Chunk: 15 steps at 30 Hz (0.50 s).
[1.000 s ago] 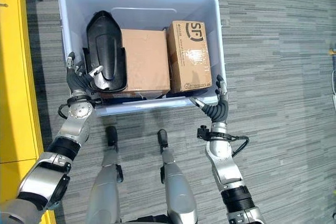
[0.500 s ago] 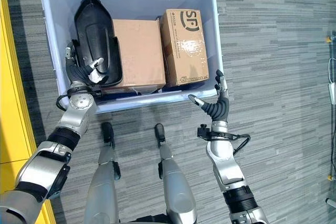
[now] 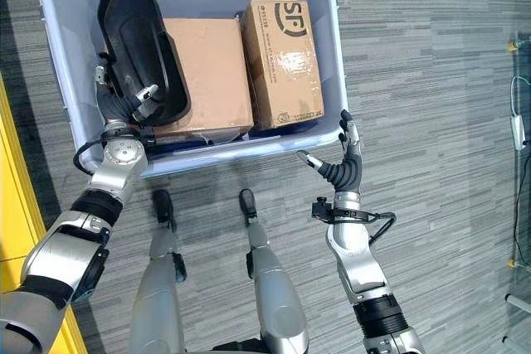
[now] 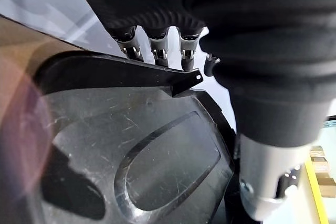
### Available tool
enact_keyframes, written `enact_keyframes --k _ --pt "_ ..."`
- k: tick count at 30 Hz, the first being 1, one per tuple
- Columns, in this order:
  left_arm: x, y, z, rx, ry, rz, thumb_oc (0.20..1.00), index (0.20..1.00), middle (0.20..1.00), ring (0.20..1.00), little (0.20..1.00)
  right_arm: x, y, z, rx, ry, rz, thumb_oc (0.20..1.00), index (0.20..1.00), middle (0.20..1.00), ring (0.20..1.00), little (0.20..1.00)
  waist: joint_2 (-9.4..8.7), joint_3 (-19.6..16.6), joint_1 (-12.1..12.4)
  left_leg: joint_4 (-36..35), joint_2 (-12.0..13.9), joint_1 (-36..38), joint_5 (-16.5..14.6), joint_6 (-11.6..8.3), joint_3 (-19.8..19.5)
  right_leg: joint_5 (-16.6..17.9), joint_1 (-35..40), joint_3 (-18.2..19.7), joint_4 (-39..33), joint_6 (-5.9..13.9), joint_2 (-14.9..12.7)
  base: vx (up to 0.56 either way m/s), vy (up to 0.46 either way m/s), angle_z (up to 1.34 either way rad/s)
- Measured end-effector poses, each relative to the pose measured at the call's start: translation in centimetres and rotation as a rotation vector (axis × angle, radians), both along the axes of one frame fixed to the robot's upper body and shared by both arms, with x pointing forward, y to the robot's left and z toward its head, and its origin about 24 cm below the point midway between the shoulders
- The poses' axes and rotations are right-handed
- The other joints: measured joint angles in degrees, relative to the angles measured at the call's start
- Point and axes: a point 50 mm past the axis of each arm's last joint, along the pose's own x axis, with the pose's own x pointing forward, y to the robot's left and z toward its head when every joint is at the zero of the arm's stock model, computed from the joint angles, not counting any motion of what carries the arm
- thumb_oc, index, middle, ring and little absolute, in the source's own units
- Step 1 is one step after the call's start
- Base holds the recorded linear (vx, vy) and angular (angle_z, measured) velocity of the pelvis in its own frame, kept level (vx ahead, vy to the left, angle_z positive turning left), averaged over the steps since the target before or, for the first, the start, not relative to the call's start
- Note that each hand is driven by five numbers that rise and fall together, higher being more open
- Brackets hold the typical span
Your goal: Move parts from the plastic box to the shelf.
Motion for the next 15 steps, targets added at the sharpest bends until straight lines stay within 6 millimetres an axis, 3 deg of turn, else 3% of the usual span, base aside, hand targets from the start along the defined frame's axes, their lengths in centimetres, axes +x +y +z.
enact_keyframes --k 7,8,9,15 --pt "0.0 0.4 -0.2 0.013 0.009 0.013 1.000 1.000 1.000 1.000 1.000 -0.2 0.3 0.3 0.008 -0.019 0.019 1.000 1.000 1.000 1.000 1.000 -0.28 -0.57 0.04 -0.02 -0.05 -0.43 0.00 0.04 0.31 0.15 -0.81 0.73 0.00 0.02 -0.02 0.01 -0.003 -0.04" --pt "0.0 0.4 -0.3 0.017 0.014 0.016 0.818 0.818 0.818 0.818 0.818 -0.2 0.4 0.2 0.009 -0.017 0.022 1.000 1.000 1.000 1.000 1.000 -0.29 -0.78 0.00 -0.01 -0.04 -0.44 0.00 0.04 0.31 0.15 -0.82 0.73 0.00 0.02 -0.01 0.00 0.000 0.00" --pt "0.0 0.4 -0.4 0.032 0.024 0.018 0.200 0.200 0.200 0.200 0.200 -0.2 0.4 0.2 0.009 -0.016 0.024 1.000 1.000 1.000 1.000 1.000 -0.42 -1.23 0.03 -0.01 -0.01 -0.46 0.00 0.04 0.31 0.14 -0.84 0.72 0.00 0.02 0.00 0.00 0.000 0.00" --pt "0.0 0.4 -1.2 0.037 0.079 0.025 0.200 0.200 0.200 0.200 0.200 -0.4 0.5 0.0 0.009 -0.007 0.025 1.000 1.000 1.000 1.000 1.000 -0.68 -2.80 -0.11 0.00 -0.24 -1.76 0.09 0.15 0.27 0.35 -2.13 0.72 0.00 0.17 -0.13 0.00 0.000 0.00"
